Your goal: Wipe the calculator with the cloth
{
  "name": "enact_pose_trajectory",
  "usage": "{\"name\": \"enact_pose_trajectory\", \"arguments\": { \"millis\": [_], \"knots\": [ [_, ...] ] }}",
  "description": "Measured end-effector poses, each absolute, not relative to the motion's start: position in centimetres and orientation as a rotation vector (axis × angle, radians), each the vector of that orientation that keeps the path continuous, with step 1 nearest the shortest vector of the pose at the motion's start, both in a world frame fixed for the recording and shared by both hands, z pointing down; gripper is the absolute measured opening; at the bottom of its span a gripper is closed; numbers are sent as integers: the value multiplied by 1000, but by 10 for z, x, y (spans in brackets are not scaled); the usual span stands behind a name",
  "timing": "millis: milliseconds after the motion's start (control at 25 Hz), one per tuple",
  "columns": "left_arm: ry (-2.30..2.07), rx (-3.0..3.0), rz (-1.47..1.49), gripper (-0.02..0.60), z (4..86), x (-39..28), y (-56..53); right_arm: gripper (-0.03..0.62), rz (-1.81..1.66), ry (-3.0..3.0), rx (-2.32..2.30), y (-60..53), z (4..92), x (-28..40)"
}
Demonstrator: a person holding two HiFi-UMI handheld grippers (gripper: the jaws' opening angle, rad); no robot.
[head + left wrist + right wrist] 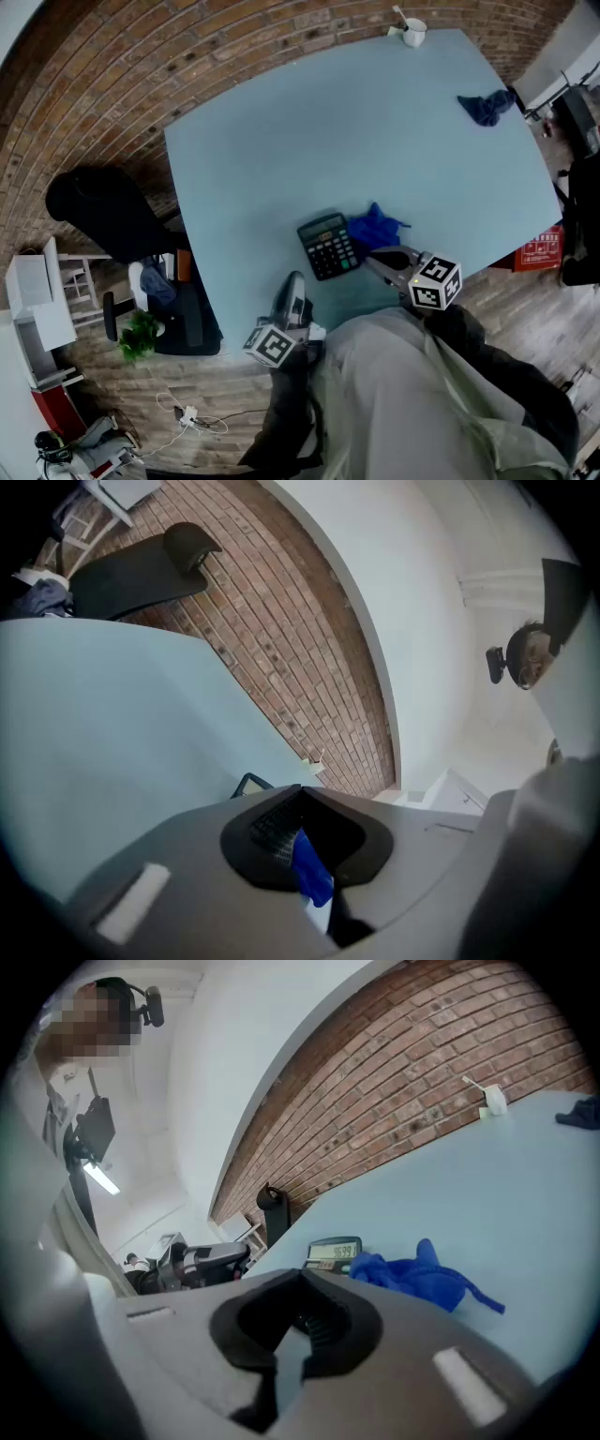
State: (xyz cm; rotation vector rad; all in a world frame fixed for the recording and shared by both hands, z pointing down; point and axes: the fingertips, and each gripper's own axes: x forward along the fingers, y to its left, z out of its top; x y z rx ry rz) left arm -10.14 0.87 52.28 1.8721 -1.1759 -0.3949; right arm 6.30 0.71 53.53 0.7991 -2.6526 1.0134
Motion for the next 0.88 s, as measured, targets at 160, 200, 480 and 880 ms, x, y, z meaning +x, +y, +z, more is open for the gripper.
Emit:
{"name": "enact_pose_trajectory", "arguments": {
  "millis": [160, 200, 480, 880],
  "knots": [
    [-1153, 1866, -364, 6, 522, -98, 2, 2, 1024, -2656, 841, 10, 535, 63],
    [-1146, 1869, -365, 6, 524, -98, 1, 2, 1022, -2655, 853, 11, 535, 64],
    [-1097, 1884, -340, 6, 529, -91, -8, 2, 1041, -2714, 903, 15, 526, 70],
    [-1102, 2338, 294, 270, 569, -79, -91, 6, 492, -2700, 986, 3, 510, 85]
  ]
}}
